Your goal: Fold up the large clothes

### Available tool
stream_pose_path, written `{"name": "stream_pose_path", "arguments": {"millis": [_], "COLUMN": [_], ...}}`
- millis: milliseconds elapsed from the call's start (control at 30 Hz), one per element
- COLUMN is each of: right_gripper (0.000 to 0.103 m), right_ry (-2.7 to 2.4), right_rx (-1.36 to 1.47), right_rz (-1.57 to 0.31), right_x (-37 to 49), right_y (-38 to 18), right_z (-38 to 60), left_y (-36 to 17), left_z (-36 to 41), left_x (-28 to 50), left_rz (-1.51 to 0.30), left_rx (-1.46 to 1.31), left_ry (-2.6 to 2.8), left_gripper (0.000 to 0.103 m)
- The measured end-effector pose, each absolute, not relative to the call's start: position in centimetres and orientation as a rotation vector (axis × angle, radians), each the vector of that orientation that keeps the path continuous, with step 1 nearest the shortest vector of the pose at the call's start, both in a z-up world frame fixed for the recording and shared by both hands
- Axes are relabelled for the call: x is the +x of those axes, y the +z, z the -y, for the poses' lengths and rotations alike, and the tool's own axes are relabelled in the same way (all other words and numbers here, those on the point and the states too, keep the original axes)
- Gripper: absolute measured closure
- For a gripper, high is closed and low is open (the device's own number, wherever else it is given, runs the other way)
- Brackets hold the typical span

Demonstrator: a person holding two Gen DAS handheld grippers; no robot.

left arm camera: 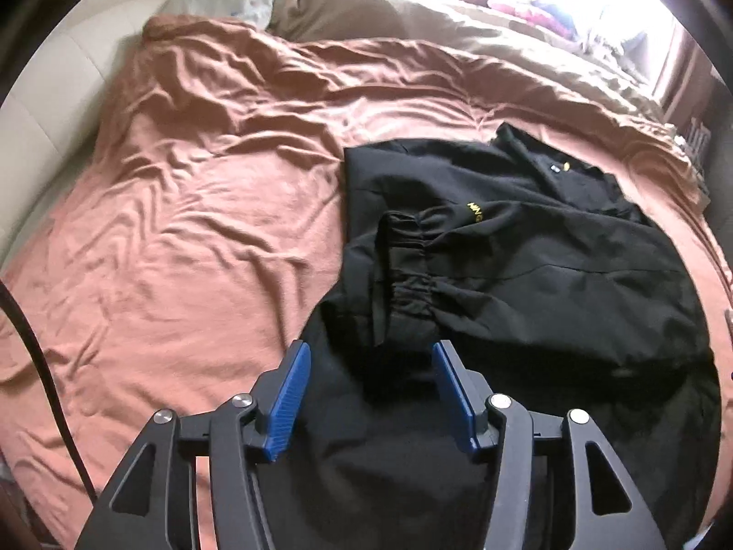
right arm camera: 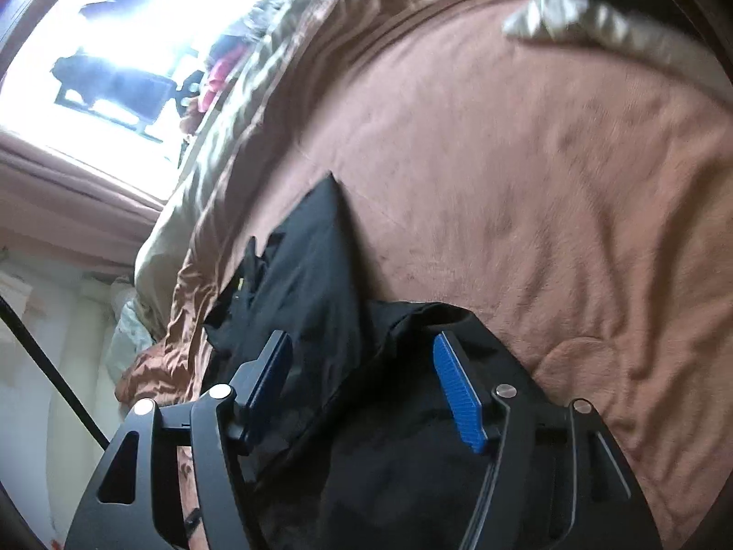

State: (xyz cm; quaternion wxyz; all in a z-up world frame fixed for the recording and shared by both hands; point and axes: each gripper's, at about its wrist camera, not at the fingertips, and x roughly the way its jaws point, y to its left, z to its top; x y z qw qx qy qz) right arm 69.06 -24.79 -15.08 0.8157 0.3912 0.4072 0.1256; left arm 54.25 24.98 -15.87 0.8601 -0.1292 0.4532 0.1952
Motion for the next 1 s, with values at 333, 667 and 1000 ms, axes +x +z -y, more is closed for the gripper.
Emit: {"name": "stream_pose_path", "arguments": {"millis": [333, 667, 1000], "right_gripper": [0.032, 0.016, 0.002], "right_ry": [0.286, 0.354, 0.344], "right_rx": [0.646, 0.368, 0.213], "right_rz": [-0.777, -0.727, -0.699], "right_x": [60.7, 50.9, 41.5], "right_y": [-12.0, -7.7, -6.4], "right_z": [26.8, 26.2, 27.8], "left_y": [-13.7, -11.9, -10.5], "left_z": [-24.4, -22.7, -20.7], "left_x": [45.6, 36.8, 26.9], "left_rz": [-0.915, -0.856, -0.771], "left_rx": [-0.322, -0.360, -0.386], "left_ry": [0.373, 0.329, 0.313], "left_gripper": [0.045, 0.032, 0.013]}}
